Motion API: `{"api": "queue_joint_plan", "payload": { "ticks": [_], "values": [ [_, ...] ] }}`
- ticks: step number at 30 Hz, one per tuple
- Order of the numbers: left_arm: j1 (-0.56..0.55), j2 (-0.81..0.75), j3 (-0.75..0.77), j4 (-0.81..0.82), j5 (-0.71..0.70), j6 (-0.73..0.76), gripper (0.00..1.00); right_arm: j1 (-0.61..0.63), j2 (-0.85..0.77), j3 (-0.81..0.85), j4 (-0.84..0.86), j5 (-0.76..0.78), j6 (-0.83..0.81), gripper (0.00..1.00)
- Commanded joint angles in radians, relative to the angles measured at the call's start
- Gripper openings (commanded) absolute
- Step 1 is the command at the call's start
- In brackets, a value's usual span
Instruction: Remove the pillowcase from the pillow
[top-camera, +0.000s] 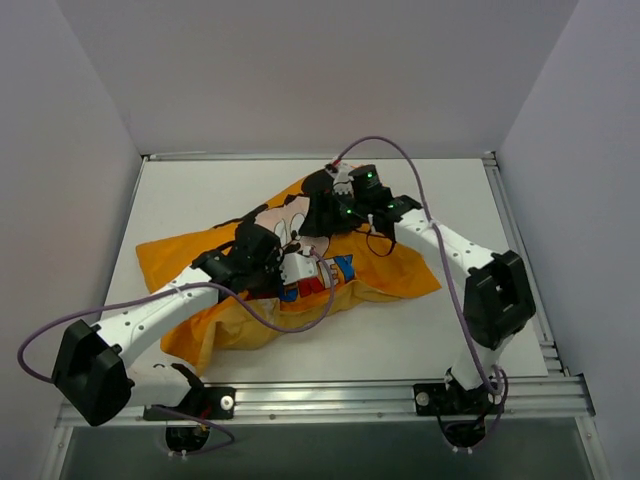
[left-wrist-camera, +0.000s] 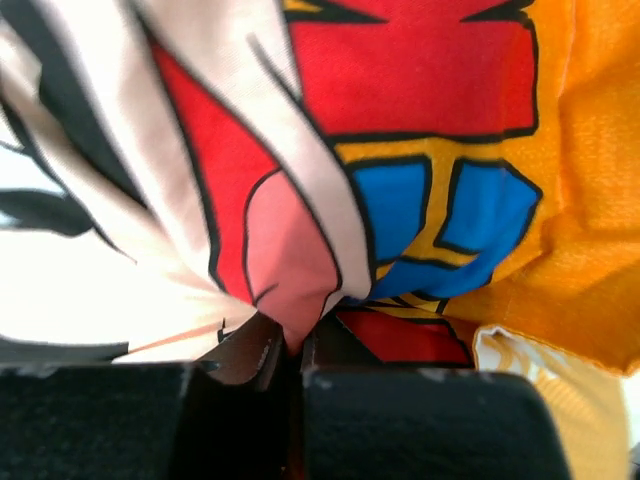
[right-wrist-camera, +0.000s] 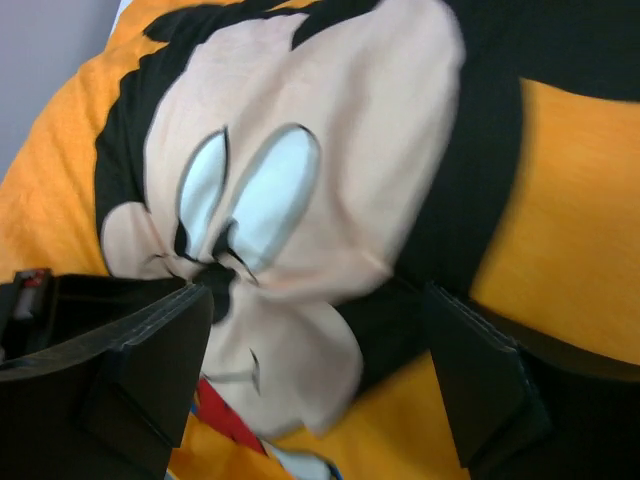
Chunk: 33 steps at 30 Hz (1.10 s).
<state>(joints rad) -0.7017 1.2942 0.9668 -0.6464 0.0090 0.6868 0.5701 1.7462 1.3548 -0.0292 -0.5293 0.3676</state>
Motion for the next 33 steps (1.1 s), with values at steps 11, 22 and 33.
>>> {"api": "queue_joint_plan", "payload": {
  "ticks": [11,22,33],
  "values": [
    [0.105,-0.059,0.55,-0.28,0.072,-0.234,0.02,0.016,-0.615,-0.152,-0.258,0.357,-0.326,1.0],
    [0.185,-0.041,0.694,-0.329,0.23,-0.25,0.02,0.128,-0.835,-0.448,-0.007,0.411,-0.703,1.0],
    [0.186,-0.032,0.739,-0.401,0.347,-0.236,0.02,0.059,-0.394,-0.408,0.394,0.103,-1.006,1.0]
  ]
}}
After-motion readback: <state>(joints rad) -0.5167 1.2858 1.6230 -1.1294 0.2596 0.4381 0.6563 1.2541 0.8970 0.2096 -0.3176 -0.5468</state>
